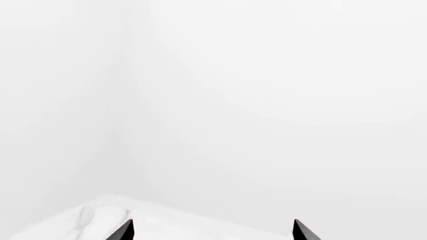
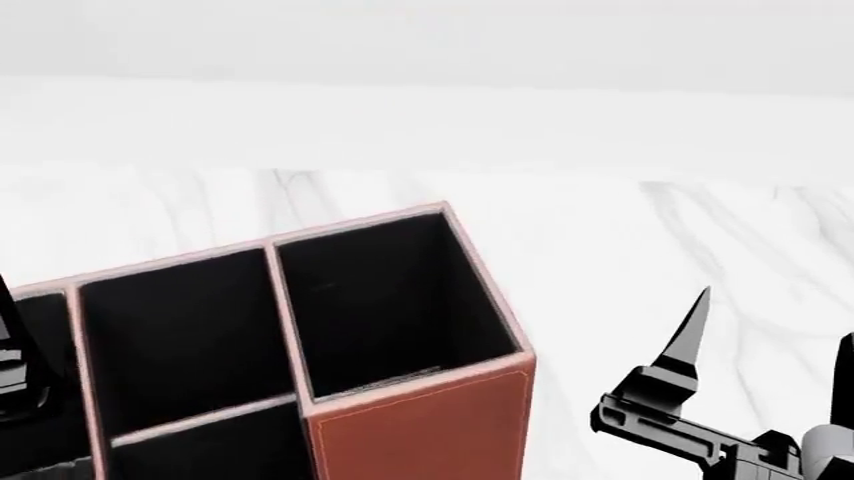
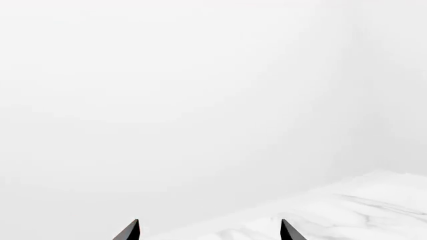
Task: Pick up the book and place it in the front compartment of the caddy.
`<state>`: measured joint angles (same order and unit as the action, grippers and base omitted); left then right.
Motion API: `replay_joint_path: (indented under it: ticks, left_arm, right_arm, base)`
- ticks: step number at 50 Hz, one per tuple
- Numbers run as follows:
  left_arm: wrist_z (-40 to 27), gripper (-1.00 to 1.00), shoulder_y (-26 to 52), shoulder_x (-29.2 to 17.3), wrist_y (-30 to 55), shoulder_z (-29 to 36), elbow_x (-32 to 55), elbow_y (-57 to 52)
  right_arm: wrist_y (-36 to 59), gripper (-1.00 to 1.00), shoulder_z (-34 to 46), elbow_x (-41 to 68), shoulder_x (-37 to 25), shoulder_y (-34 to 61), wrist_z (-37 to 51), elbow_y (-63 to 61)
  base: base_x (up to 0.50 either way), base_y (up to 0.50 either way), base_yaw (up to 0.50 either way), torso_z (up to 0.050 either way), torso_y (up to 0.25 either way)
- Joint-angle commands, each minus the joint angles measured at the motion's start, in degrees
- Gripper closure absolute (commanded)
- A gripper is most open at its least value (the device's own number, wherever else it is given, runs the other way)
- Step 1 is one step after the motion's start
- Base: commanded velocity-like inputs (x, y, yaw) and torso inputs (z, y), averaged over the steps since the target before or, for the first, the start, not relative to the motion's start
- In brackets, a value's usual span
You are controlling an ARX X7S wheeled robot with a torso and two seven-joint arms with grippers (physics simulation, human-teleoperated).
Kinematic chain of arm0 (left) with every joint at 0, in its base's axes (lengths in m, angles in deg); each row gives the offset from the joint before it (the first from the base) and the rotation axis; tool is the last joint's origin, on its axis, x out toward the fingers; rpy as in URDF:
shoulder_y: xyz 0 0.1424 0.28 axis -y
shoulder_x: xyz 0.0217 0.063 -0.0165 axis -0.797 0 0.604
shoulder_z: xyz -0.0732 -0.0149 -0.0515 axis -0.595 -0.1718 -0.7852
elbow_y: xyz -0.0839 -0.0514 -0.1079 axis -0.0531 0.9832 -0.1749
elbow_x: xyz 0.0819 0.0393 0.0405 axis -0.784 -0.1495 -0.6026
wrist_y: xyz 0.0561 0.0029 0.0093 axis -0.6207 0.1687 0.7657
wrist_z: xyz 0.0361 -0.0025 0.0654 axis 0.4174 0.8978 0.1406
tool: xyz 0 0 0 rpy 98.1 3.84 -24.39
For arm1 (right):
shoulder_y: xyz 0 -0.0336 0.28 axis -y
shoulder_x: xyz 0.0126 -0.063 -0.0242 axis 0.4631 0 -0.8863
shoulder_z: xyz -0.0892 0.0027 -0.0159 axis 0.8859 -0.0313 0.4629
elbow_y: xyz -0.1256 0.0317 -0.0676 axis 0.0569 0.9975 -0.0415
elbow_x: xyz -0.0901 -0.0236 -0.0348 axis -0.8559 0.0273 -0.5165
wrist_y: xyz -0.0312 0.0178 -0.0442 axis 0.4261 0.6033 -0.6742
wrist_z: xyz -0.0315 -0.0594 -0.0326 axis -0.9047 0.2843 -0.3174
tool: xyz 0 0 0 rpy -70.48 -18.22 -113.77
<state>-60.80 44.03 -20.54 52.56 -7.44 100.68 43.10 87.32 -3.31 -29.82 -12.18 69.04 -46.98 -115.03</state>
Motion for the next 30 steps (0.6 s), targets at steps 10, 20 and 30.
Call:
replay_joint_path:
  ticks: [10, 20, 30]
  left_arm:
    - [-0.72, -1.0, -0.18, -0.67, -0.25, 0.45, 0.42, -0.11]
    - [-0.26, -1.0, -1.08, -0.65, -1.98, 0.38, 1.53, 0.02]
    - [-0.63, -1.0, -0.96, -0.68, -3.15, -0.12, 2.17, 0.2]
  right_arm:
    - [-2.56, -1.0, 1.14, -0.43, -1.02, -0.87, -0.52, -0.07]
    - [-3.05, -1.0, 1.37, -0.34, -1.28, -0.93, -0.26, 0.2]
    - [-3.18, -1.0, 1.8, 0.0, -1.68, -1.03, -0.27, 0.13]
  base:
    - [0.0, 0.0, 0.5, 0.0, 0.0]
    - [0.0, 0.0, 0.5, 0.0, 0.0]
    - [0.0, 0.0, 0.5, 0.0, 0.0]
